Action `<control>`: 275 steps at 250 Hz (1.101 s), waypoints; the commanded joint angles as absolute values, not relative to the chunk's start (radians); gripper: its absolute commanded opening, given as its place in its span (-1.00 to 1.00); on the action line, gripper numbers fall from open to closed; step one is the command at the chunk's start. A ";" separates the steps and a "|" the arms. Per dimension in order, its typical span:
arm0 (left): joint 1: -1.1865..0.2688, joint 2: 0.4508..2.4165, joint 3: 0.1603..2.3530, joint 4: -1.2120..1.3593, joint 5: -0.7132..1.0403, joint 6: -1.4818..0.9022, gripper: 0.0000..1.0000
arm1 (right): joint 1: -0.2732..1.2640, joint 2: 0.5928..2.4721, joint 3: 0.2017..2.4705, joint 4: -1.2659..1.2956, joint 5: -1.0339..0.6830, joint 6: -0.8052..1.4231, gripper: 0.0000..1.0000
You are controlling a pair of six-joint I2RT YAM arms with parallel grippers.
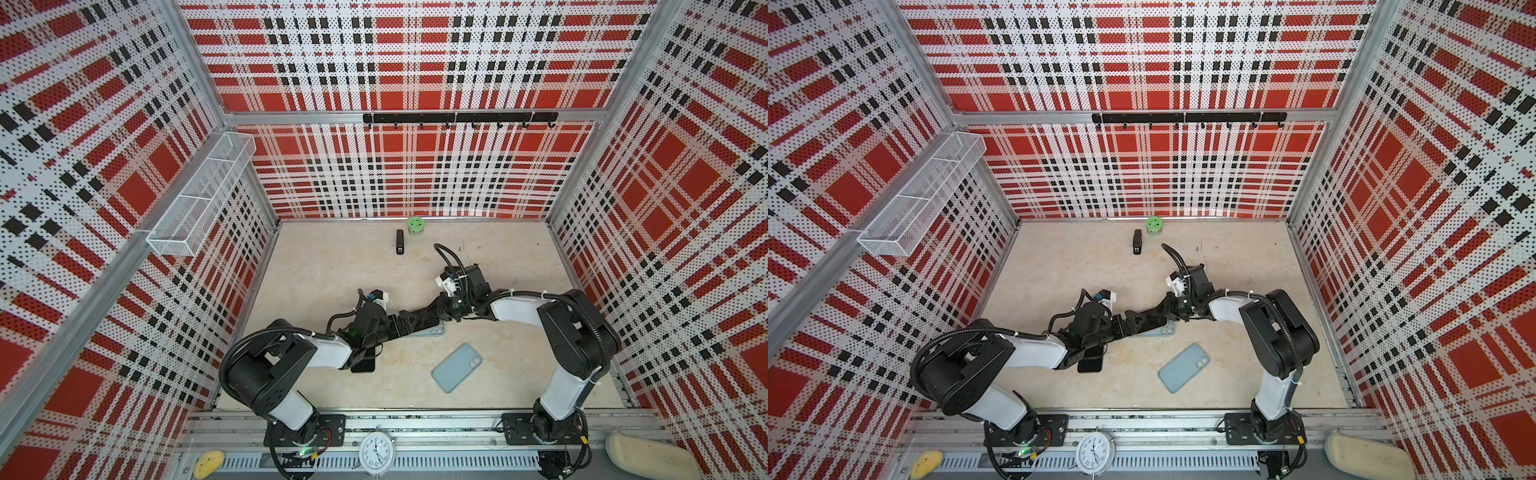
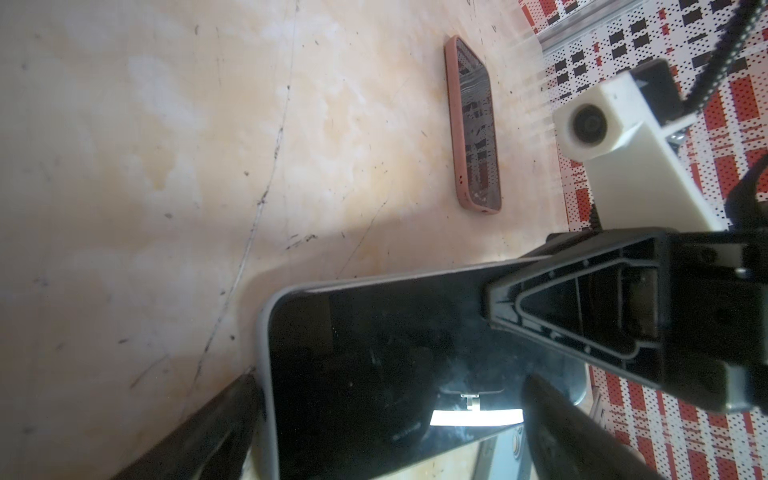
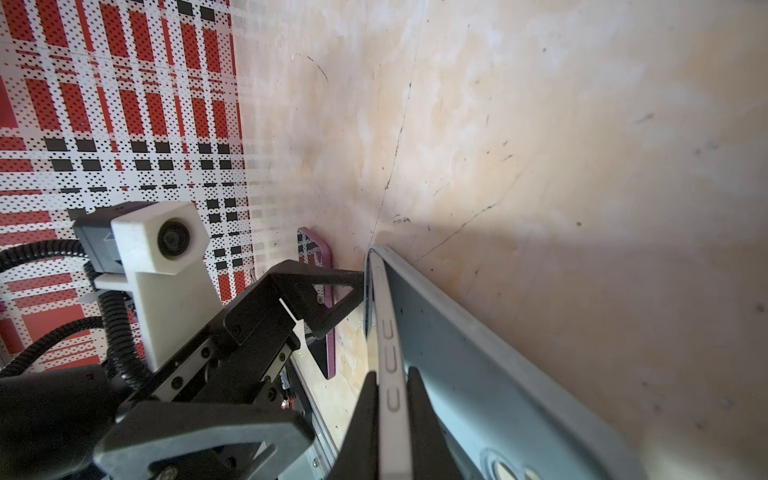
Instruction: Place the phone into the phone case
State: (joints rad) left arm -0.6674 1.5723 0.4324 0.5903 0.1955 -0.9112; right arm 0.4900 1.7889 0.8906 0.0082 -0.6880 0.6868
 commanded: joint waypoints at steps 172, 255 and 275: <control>-0.686 1.596 0.404 0.653 0.240 -0.943 0.99 | 0.522 1.773 0.943 -0.322 -0.294 0.502 0.02; -0.678 1.597 0.390 0.681 0.238 -0.949 0.99 | 0.523 1.712 0.983 -0.392 -0.195 0.461 0.37; -0.674 1.593 0.383 0.687 0.233 -0.950 0.99 | 0.522 1.694 0.986 -0.406 -0.171 0.453 0.39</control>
State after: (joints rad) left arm -0.6758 1.5852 0.4034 0.6647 0.2325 -0.9382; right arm 0.5274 1.7340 0.9676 -0.3408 -0.2733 0.4923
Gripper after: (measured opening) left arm 0.996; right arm 0.688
